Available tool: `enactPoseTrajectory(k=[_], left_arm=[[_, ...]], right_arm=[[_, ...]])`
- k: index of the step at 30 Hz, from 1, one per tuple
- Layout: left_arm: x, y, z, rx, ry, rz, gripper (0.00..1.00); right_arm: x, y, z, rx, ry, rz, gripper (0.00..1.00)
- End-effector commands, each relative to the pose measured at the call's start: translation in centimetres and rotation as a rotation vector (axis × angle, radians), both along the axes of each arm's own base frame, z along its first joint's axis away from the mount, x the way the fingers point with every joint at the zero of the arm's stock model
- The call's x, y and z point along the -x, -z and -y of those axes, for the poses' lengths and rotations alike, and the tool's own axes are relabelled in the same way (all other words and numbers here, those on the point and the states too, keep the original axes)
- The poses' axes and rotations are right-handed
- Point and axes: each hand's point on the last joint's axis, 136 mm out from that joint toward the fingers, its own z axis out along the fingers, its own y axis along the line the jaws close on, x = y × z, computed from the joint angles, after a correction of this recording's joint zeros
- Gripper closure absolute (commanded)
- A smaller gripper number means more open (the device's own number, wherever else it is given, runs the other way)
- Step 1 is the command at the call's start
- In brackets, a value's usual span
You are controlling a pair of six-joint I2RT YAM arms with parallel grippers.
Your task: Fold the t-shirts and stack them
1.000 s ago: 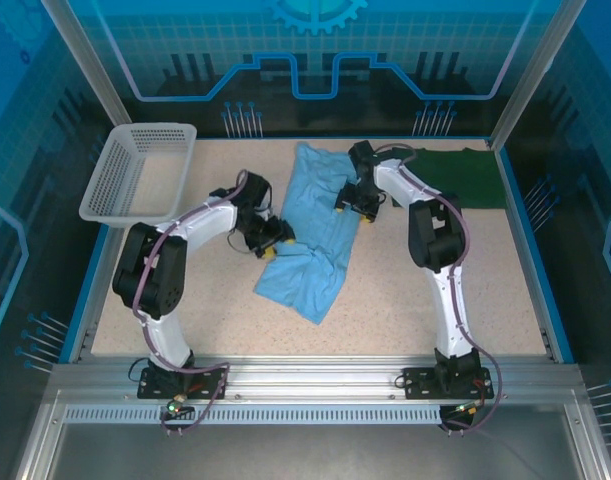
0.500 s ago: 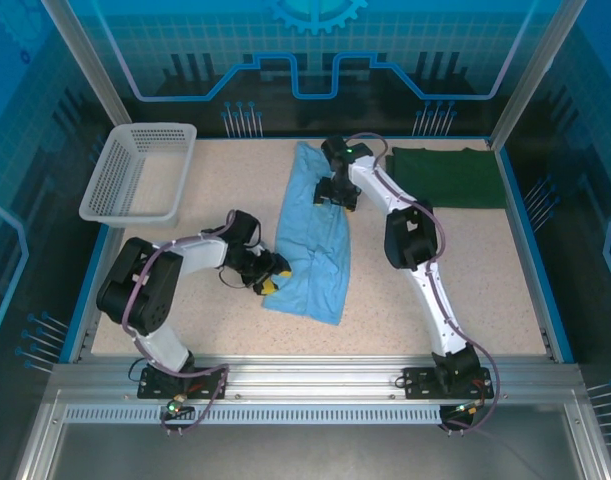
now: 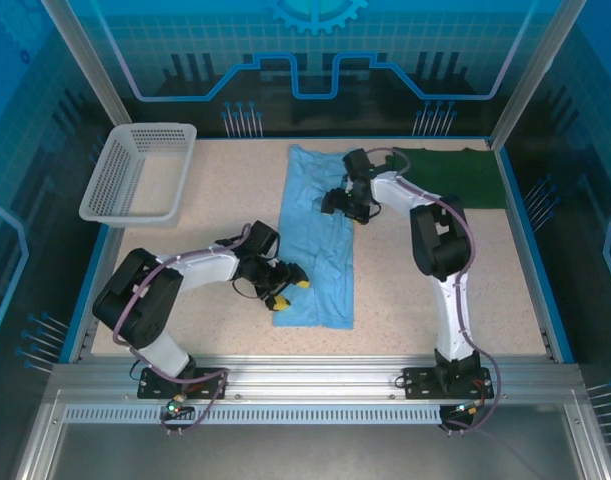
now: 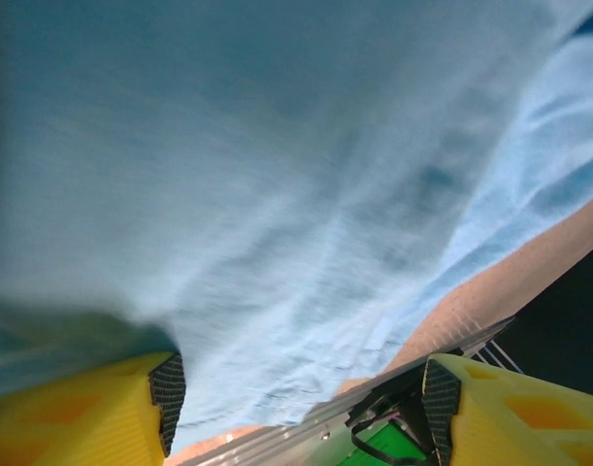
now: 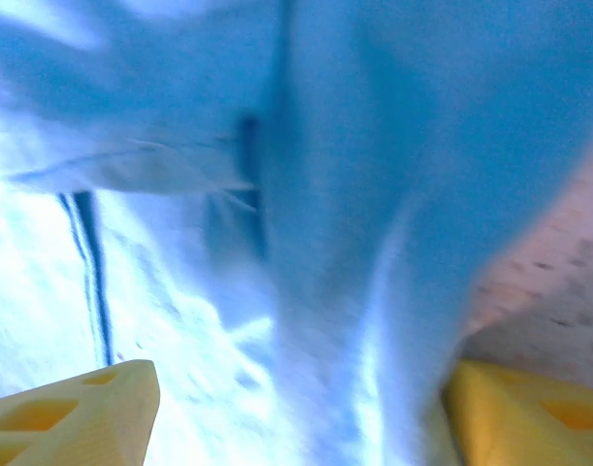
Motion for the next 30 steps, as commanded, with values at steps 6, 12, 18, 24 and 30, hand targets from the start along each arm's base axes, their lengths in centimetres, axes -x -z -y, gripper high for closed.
enactPoseTrajectory(k=[6, 12, 18, 24, 30], left_arm=[[-4.5, -6.1, -3.4, -0.322, 0.114, 0.156, 0.19], [-13.6, -9.2, -1.0, -0.294, 0.153, 0.359, 0.35], [-21.8, -8.0, 4.3, -0.217, 0.206, 0.468, 0.54], [-28.4, -5.7, 7.8, -0.189, 0.195, 0.585, 0.56], [-33.0, -2.2, 9.4, -0.154, 0.115, 0.631, 0.56]], right_arm=[[3.1, -2.7, 5.5, -0.028, 0.075, -0.030, 0.18], [9.6, -4.0, 4.7, -0.145, 0.104, -0.098, 0.34], [16.7, -2.9, 2.1, -0.143, 0.080, -0.185, 0.60], [20.8, -0.9, 0.0, -0.132, 0.048, -0.279, 0.69], [23.6, 2.2, 0.6, -0.070, 0.064, -0.411, 0.72]])
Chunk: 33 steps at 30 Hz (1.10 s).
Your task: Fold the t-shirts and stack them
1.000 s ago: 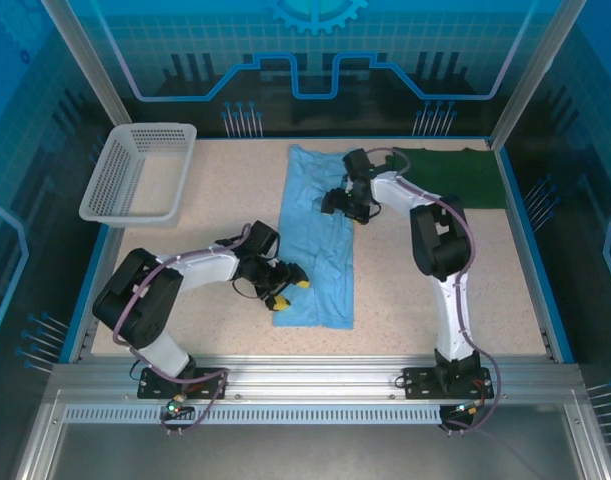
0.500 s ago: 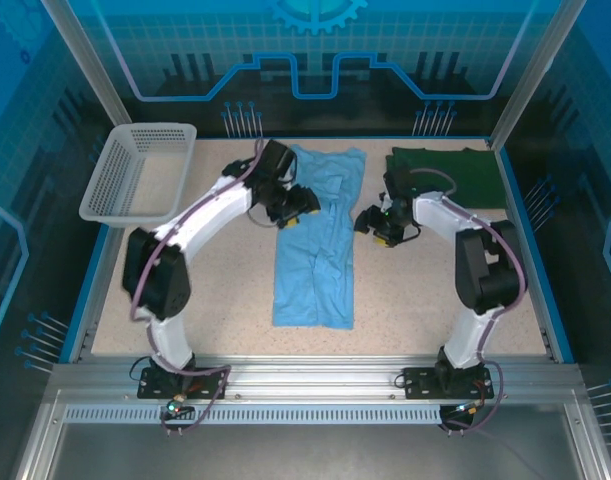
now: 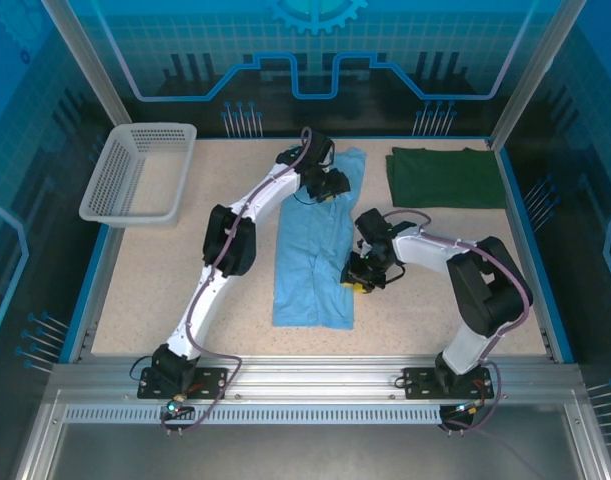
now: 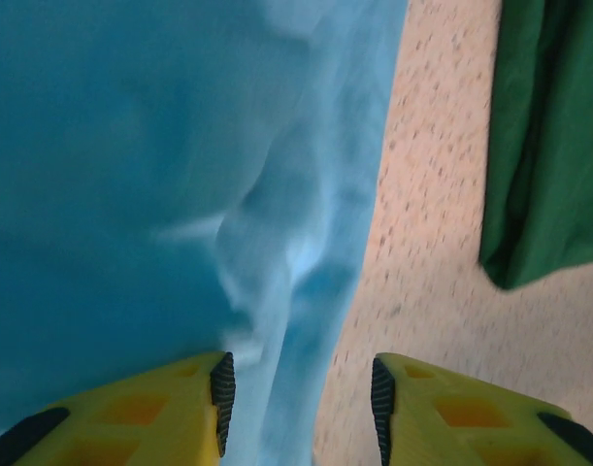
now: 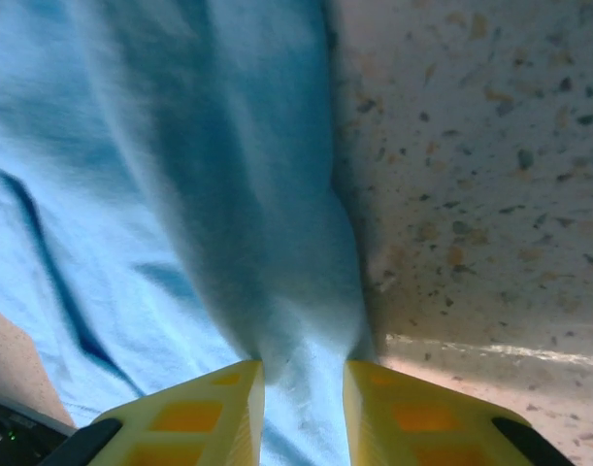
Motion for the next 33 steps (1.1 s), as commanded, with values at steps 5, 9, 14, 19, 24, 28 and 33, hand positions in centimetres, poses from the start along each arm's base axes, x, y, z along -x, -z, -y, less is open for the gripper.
enactPoseTrajectory(k=[5, 9, 14, 19, 24, 28, 33], left_arm=[[-3.1, 4.3, -1.9, -0.035, -0.145, -0.010, 0.57], [-3.4, 5.5, -3.2, -0.073, -0.212, -0.025, 0.55], [-4.8, 6.5, -5.4, -0.055, -0.321, -0.049, 0.55], [-6.4, 5.4, -6.0, -0.006, -0.361, -0.017, 0.55], [-7.6, 2.8, -5.0, 0.093, -0.335, 0.027, 0.52], [-7.9, -1.3, -3.5, 0.194, -0.288, 0.072, 0.44], [-6.7, -6.4, 0.1, 0.372, -0.203, 0.073, 0.29]], right_arm=[[4.4, 3.2, 2.5, 0.134, 0.067, -0.203, 0.72], [5.1, 3.5, 4.2, 0.173, 0.125, -0.226, 0.71], [5.1, 3.3, 5.7, 0.211, 0.171, -0.236, 0.67], [3.9, 2.4, 6.4, 0.212, 0.172, -0.204, 0.60], [0.5, -0.5, 5.0, 0.111, 0.108, -0.091, 0.48], [-0.6, -2.9, 3.8, 0.040, 0.068, -0.019, 0.36], [0.0, -4.3, 3.8, 0.006, 0.045, 0.020, 0.32]])
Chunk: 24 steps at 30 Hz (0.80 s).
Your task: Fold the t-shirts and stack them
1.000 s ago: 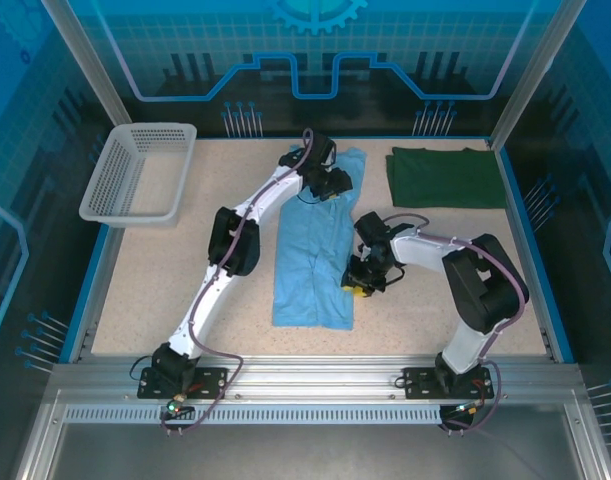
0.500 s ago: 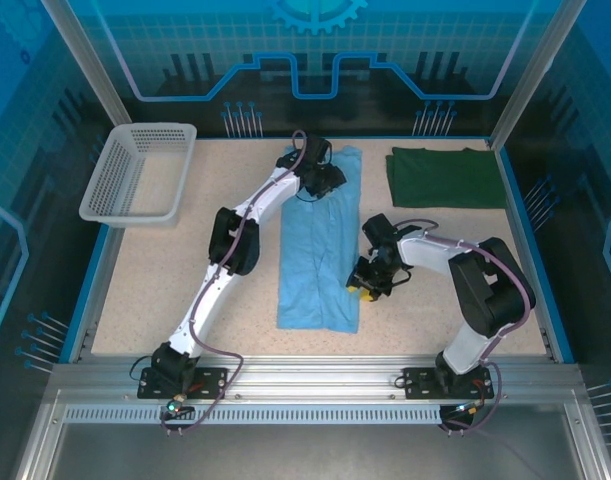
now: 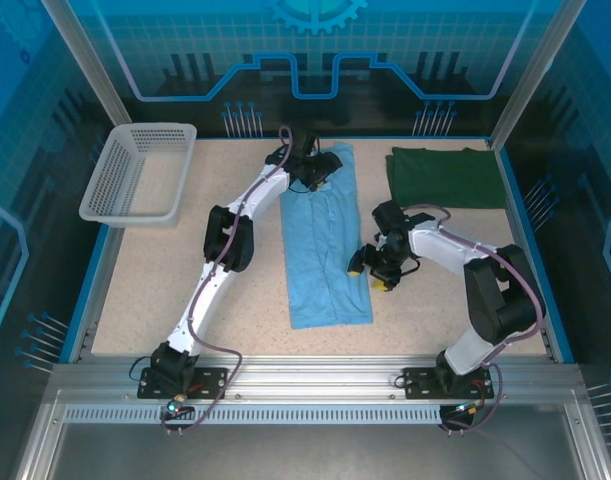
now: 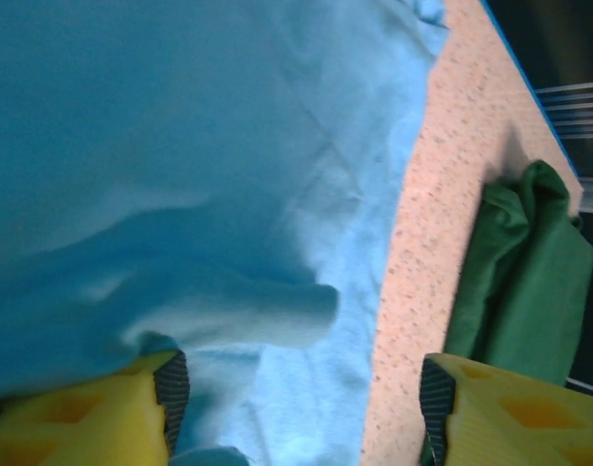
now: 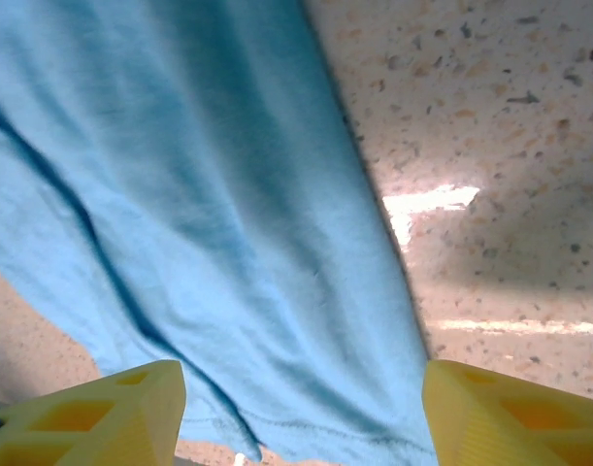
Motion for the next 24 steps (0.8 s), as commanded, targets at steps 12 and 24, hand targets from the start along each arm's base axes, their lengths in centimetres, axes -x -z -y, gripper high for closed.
enactPoseTrajectory(k=[12, 24], left_arm=[[6.8, -17.3, 5.4, 0.358, 0.292, 0.117, 0.24], [30.3, -8.7, -7.0, -0.004, 0.352, -0.215, 0.48]], right_arm=[[2.3, -0.8, 3.0, -0.044, 0.049, 0.035, 0.30], [8.4, 0.8, 2.5, -0.226, -0.086, -0.141, 0.47]])
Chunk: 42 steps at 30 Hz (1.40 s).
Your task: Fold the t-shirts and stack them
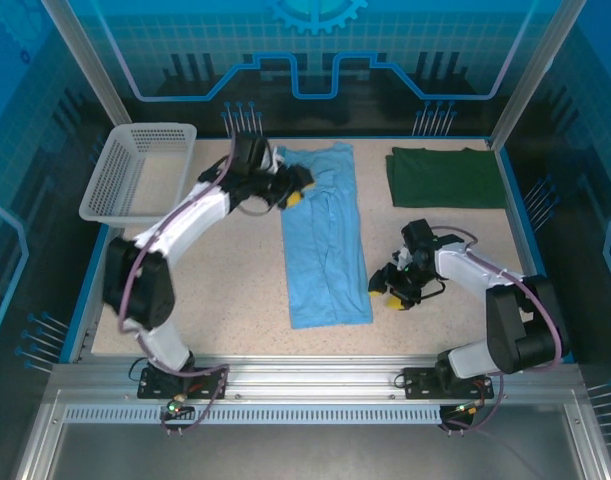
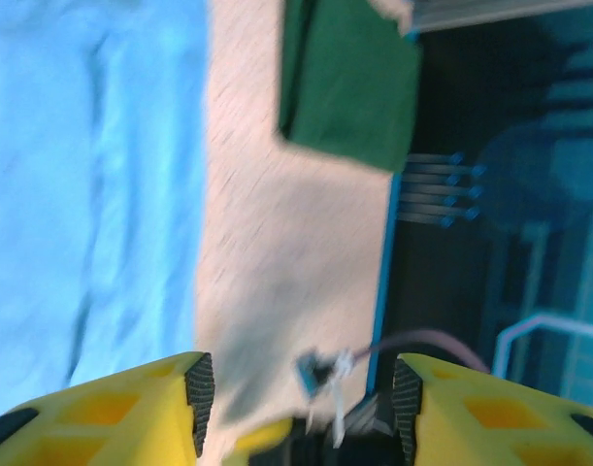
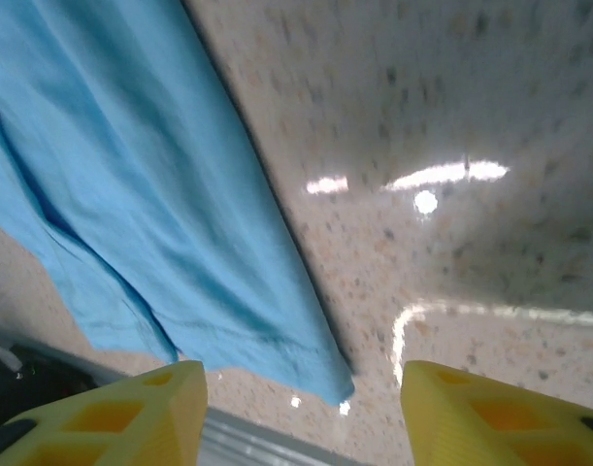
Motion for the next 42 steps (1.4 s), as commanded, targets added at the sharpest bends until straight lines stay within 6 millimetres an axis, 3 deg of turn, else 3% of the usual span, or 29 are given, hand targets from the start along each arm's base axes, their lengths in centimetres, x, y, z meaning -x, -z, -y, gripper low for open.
enactPoseTrajectory(k=[1, 2, 5, 7, 10, 15, 23, 28, 35, 42], left_arm=[[10.9, 7.7, -1.6, -0.170, 0.193, -0.223, 0.49], [13.7, 8.9, -2.0, -0.199, 0.231, -0.263, 0.50], [19.6, 11.6, -2.7, -0.189, 0.256, -0.362, 0.52], [21.7, 13.1, -3.1, -0.171, 0.226, -0.394, 0.51], [23.3, 15.1, -3.1, -0.107, 0.186, -0.443, 0.46], [23.7, 16.9, -2.7, -0.071, 0.170, -0.452, 0.42], [23.0, 17.8, -0.2, -0.085, 0.239, -0.431, 0.49], [23.2, 18.9, -0.7, -0.158, 0.244, -0.452, 0.55], [22.3, 18.8, -0.5, -0.202, 0.257, -0.433, 0.62], [22.6, 19.1, -1.2, -0.273, 0.271, -0.426, 0.69]], right_arm=[[3.0, 0.1, -0.9, -0.103, -0.063, -0.094, 0.49], [3.2, 0.4, -0.9, -0.106, -0.064, -0.101, 0.51], [3.8, 1.2, -1.1, -0.114, -0.068, -0.122, 0.52], [4.0, 1.7, -1.3, -0.116, -0.076, -0.134, 0.52], [4.1, 2.3, -1.8, -0.122, -0.090, -0.149, 0.55], [4.0, 2.4, -2.1, -0.122, -0.104, -0.140, 0.58], [3.2, 2.1, -2.3, -0.122, -0.105, -0.099, 0.63], [3.1, 2.3, -2.2, -0.092, -0.115, -0.091, 0.65], [3.5, 2.9, -2.1, -0.072, -0.120, -0.107, 0.69], [3.2, 3.3, -2.0, -0.054, -0.123, -0.095, 0.81]])
